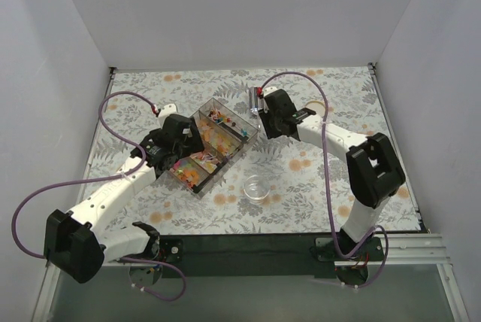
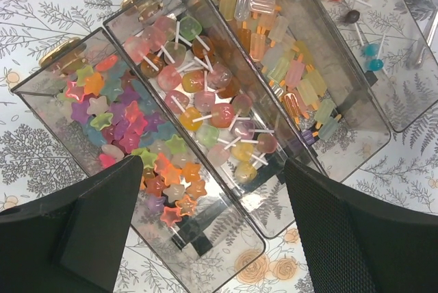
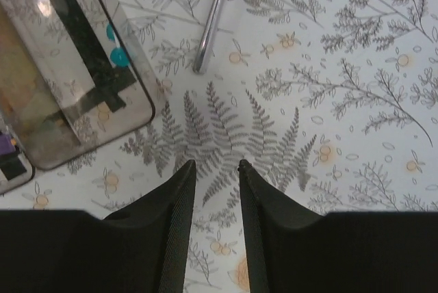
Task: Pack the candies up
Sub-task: Pick up the spatula from the center of the board.
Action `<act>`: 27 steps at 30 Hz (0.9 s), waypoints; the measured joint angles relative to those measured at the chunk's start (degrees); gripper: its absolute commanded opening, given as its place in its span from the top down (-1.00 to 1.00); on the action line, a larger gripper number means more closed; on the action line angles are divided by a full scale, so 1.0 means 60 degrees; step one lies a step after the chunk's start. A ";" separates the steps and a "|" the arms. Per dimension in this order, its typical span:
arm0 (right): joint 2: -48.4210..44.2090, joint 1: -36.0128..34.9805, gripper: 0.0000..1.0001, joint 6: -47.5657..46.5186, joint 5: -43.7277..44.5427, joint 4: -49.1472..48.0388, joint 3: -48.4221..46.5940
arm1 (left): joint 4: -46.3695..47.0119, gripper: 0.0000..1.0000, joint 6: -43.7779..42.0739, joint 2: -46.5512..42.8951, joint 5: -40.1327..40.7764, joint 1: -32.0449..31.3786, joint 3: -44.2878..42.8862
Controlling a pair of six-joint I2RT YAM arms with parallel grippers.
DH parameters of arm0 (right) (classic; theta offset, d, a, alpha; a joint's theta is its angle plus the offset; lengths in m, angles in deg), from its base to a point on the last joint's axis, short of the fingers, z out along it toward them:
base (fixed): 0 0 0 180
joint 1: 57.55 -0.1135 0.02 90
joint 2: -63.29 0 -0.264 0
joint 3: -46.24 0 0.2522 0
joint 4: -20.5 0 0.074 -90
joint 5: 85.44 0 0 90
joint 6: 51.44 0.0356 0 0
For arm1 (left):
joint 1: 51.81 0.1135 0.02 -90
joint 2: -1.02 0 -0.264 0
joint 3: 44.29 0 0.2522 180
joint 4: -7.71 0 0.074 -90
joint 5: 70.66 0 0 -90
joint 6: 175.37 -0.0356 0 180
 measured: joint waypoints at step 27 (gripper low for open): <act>0.3628 0.0317 0.97 -0.0503 0.0273 -0.3351 -0.1501 | -0.0379 -0.66 0.0401 0.0481 -0.0335 0.0000 -0.0805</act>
